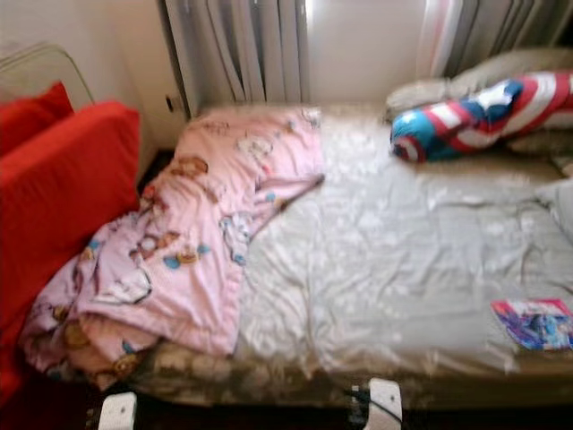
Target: Clean up the room
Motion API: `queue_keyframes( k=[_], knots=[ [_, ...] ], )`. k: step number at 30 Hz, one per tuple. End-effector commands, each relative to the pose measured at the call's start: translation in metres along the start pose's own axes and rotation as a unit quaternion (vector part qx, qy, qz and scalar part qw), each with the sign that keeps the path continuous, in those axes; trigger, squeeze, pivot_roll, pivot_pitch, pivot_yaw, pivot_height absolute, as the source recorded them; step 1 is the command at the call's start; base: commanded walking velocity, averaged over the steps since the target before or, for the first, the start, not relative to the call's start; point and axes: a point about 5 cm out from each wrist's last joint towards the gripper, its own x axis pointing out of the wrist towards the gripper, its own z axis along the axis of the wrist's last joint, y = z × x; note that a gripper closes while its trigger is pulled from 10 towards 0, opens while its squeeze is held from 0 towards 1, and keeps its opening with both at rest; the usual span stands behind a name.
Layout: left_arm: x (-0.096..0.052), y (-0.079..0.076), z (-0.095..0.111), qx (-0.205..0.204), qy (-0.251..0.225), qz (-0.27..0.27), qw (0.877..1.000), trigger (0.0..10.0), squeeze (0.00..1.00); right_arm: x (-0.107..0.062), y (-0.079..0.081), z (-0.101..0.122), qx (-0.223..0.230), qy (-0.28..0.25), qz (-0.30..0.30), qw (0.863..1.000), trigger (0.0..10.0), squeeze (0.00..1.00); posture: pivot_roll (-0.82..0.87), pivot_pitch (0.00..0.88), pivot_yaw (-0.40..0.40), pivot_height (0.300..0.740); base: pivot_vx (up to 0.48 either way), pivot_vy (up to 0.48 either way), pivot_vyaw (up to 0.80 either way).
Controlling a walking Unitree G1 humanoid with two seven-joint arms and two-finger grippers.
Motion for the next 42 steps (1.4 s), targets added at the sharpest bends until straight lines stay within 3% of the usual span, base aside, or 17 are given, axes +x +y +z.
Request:
queue_keyframes(
  k=[1,7,22,42],
  knots=[
    [-0.0023,0.0053,-0.0078,0.006,0.015,0.006,1.000,10.0,0.00,0.0013,0.0058,0.0028,-0.003,-0.004,0.008,1.000,10.0,0.00,0.04,0.018,0.009,0.740,0.000,0.480,0.00],
    [-0.0023,0.0051,-0.0079,0.006,0.015,0.006,1.000,10.0,0.00,0.0016,0.0067,0.0040,-0.005,-0.006,0.009,1.000,10.0,0.00,0.04,0.019,0.008,0.740,0.000,0.397,0.00],
    [-0.0016,0.0046,-0.0051,0.003,0.010,0.004,1.000,10.0,0.00,0.0022,0.0091,0.0064,-0.015,-0.009,0.016,1.000,10.0,0.00,0.05,0.047,0.003,0.740,0.000,0.000,0.00],
    [-0.0014,0.0047,-0.0049,0.001,0.012,0.005,1.000,10.0,0.00,0.0012,0.0073,0.0023,-0.014,-0.003,0.018,1.000,10.0,0.00,0.05,0.064,-0.001,0.740,0.000,0.000,0.80]
  ],
)
